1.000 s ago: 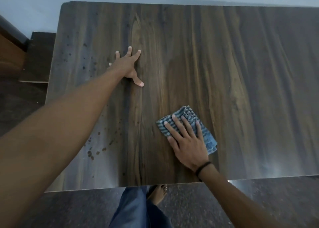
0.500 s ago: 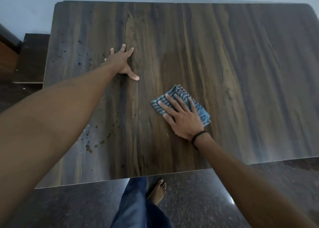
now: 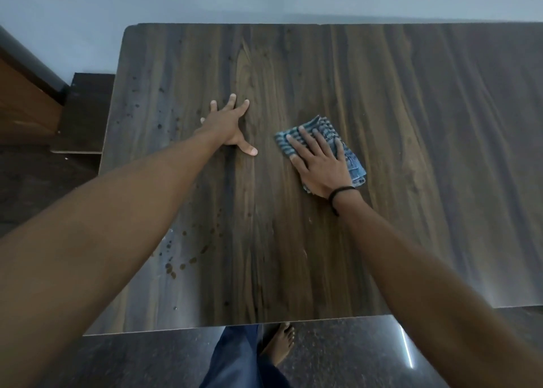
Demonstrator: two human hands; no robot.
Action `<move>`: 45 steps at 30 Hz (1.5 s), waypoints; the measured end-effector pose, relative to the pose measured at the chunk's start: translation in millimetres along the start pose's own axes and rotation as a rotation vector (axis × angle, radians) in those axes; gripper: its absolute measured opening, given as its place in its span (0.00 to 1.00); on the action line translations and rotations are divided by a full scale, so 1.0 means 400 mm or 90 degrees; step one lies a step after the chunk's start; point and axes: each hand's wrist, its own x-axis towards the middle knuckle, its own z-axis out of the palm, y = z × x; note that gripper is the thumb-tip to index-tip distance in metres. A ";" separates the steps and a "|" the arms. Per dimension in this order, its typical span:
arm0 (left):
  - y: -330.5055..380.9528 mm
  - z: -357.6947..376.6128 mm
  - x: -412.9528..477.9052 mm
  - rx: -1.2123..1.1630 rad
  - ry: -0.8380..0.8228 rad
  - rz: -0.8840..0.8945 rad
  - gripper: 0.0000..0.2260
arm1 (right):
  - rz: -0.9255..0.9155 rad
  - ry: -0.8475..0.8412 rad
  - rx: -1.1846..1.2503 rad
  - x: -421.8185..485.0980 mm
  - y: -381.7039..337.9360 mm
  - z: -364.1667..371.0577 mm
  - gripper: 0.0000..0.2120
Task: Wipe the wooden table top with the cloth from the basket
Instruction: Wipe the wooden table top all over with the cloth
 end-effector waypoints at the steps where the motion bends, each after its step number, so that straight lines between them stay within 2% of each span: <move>1: -0.003 -0.001 0.001 -0.002 -0.003 0.001 0.63 | 0.027 -0.001 0.015 0.012 -0.018 0.002 0.25; 3: -0.005 -0.001 0.002 -0.001 -0.006 0.003 0.64 | -0.019 -0.008 -0.003 -0.033 -0.044 0.016 0.25; 6: -0.009 0.004 0.004 -0.003 0.003 0.010 0.64 | -0.191 -0.060 -0.077 -0.163 -0.023 0.040 0.24; 9: -0.008 0.008 0.009 -0.010 0.010 0.020 0.63 | -0.249 -0.097 -0.097 -0.112 0.036 0.013 0.24; 11: -0.005 0.007 0.008 -0.010 0.009 0.016 0.64 | -0.203 -0.039 -0.096 0.003 0.050 -0.009 0.24; 13: -0.004 0.001 0.007 -0.014 0.001 0.010 0.64 | -0.096 0.009 -0.056 0.139 0.055 -0.048 0.24; 15: -0.003 -0.002 0.001 -0.021 0.004 0.010 0.64 | 0.007 0.020 0.013 0.233 0.042 -0.076 0.24; 17: -0.001 -0.006 -0.005 -0.017 0.006 0.013 0.64 | 0.053 0.011 0.044 0.246 0.007 -0.069 0.24; 21: 0.004 -0.020 0.014 -0.010 -0.008 0.014 0.62 | -0.087 -0.006 -0.045 0.101 -0.015 -0.025 0.25; 23: 0.005 -0.056 0.043 -0.011 -0.001 0.009 0.61 | -0.122 -0.024 -0.065 0.104 0.014 -0.029 0.25; 27: -0.022 -0.163 0.136 0.006 0.029 0.013 0.63 | -0.029 0.030 -0.028 0.276 0.027 -0.063 0.24; 32: -0.034 -0.215 0.234 0.022 -0.100 -0.051 0.67 | 0.052 0.020 0.055 0.502 0.029 -0.136 0.24; 34: -0.035 -0.206 0.234 0.015 -0.104 -0.054 0.68 | 0.022 0.016 0.037 0.481 0.009 -0.124 0.24; 36: -0.036 -0.201 0.236 0.007 -0.107 -0.051 0.69 | -0.059 0.028 -0.026 0.388 -0.017 -0.096 0.25; 38: -0.033 -0.205 0.243 0.010 -0.124 -0.056 0.69 | -0.131 -0.008 -0.066 0.321 -0.021 -0.080 0.27; 40: -0.016 -0.215 0.252 0.023 -0.149 -0.068 0.69 | -0.143 -0.033 -0.070 0.358 -0.001 -0.099 0.26; 45: 0.030 -0.227 0.263 0.034 -0.167 -0.113 0.70 | 0.011 0.017 0.018 0.622 0.049 -0.177 0.24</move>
